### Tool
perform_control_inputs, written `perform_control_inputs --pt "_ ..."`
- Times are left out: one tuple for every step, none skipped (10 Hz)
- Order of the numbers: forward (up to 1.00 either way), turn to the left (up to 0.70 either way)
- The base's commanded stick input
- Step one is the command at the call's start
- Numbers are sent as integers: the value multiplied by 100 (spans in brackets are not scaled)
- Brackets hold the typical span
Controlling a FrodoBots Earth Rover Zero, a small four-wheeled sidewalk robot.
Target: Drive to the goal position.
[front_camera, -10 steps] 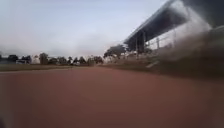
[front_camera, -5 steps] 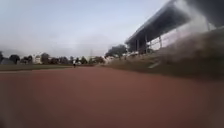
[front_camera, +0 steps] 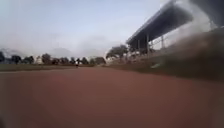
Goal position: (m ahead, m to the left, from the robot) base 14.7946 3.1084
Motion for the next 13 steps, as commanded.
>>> perform_control_inputs --pt "70 0" --pt "70 0" --pt "70 0" --pt "70 0" --pt "70 0" --pt "70 0" --pt "70 0" --pt "70 0" --pt "70 0" --pt "70 0" --pt "70 0" --pt "70 0" --pt "70 0"
